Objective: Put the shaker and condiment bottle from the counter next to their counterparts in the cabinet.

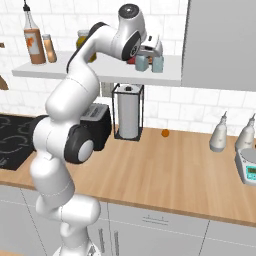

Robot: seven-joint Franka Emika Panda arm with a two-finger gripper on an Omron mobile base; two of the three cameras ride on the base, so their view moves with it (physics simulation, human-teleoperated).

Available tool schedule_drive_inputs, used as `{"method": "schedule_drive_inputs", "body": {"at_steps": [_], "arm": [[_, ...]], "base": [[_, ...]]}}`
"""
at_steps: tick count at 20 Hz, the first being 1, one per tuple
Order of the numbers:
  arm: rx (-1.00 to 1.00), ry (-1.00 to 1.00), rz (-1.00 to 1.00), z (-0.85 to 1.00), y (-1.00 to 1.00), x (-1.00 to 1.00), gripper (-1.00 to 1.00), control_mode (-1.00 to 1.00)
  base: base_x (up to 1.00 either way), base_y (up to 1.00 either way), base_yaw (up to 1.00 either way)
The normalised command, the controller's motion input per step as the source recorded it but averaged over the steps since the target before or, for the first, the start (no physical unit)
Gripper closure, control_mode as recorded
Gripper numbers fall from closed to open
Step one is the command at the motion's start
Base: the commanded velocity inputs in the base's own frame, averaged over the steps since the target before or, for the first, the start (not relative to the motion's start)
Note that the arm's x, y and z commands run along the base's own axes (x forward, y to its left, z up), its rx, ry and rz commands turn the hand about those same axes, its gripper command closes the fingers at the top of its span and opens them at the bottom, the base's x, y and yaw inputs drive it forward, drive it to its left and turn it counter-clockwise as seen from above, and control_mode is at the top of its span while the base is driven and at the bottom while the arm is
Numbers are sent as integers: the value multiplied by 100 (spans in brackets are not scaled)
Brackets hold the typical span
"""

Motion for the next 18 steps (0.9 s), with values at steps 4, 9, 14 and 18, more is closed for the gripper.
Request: {"method": "schedule_drive_inputs", "body": {"at_steps": [4,9,14,18], "arm": [[0,0,0,-12,-2,18,100,-100],[0,0,0,-8,-3,10,100,-100],[0,0,0,-9,-1,4,-100,-100],[0,0,0,0,0,0,-100,-100]], "base": [[0,0,0],[0,0,0],[0,0,0],[0,0,0]]}}
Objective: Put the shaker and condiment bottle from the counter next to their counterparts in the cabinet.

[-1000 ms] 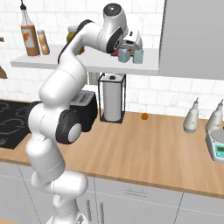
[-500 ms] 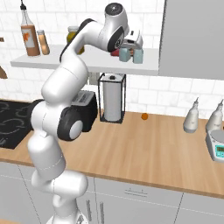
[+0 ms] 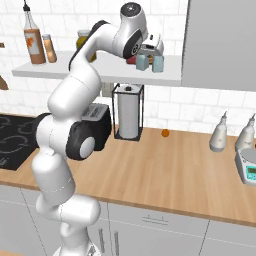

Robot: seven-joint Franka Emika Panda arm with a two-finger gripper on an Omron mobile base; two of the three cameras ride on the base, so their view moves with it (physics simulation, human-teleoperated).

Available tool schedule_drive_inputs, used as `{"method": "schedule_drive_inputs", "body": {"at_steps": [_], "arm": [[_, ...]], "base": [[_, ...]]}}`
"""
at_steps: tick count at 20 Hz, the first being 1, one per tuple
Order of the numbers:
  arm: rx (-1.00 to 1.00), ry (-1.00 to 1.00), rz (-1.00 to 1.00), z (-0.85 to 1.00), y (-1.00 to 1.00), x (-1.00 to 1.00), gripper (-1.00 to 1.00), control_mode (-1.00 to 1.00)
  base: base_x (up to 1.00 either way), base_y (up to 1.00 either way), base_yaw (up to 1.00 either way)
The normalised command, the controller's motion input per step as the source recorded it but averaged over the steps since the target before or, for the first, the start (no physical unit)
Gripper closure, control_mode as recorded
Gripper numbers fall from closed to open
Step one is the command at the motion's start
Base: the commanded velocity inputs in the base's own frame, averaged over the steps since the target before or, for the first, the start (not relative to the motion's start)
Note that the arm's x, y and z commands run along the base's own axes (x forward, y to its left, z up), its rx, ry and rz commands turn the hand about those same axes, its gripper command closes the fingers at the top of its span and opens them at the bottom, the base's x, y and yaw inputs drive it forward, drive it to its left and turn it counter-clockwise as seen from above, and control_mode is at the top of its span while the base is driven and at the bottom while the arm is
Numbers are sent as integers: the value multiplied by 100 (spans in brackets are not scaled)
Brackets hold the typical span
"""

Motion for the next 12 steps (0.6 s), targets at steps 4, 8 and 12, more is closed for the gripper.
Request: {"method": "schedule_drive_inputs", "body": {"at_steps": [4,8,12], "arm": [[0,0,0,0,0,0,-100,-100],[6,0,0,35,1,4,-100,-100],[8,-3,0,87,1,0,-100,-100]], "base": [[0,0,0],[0,0,0],[0,0,0]]}}
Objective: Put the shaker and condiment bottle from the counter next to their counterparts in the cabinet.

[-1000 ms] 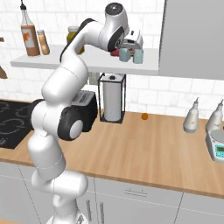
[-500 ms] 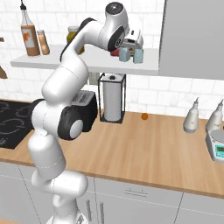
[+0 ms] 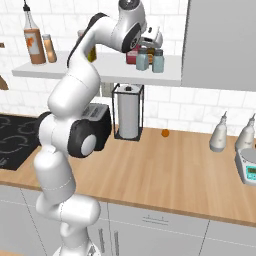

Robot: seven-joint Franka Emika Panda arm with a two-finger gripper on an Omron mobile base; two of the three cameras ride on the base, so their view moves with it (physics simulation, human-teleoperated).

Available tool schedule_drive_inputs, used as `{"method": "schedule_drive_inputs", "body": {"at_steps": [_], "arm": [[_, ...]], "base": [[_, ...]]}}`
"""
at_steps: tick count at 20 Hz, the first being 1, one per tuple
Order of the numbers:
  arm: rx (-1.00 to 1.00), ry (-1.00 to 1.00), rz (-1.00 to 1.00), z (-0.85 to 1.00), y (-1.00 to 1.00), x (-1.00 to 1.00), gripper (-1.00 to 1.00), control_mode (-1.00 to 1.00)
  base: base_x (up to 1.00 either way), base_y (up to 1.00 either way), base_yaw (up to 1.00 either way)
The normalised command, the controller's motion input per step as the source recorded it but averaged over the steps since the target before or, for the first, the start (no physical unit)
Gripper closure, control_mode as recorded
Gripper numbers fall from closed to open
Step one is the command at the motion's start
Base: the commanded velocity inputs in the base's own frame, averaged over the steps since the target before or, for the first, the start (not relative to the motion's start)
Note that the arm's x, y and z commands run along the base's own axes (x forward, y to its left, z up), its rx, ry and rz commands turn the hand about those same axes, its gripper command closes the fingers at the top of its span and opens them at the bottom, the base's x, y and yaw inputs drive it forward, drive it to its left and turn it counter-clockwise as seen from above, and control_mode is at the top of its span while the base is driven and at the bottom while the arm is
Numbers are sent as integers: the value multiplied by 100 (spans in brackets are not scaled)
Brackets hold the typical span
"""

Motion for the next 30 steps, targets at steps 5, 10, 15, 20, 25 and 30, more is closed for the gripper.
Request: {"method": "schedule_drive_inputs", "body": {"at_steps": [5,10,15,20,25,30], "arm": [[3,-8,0,82,5,-40,-100,-100],[0,-41,0,-5,-24,-100,-100,-100],[1,-78,0,-73,-30,-100,-100,-100],[1,-77,0,-71,-30,-100,-100,-100],[2,-73,0,-65,-31,-100,-100,-100],[2,-75,0,-92,-5,-100,-100,-100]], "base": [[0,0,0],[0,0,0],[0,0,0],[0,0,0],[0,0,0],[0,0,0]]}}
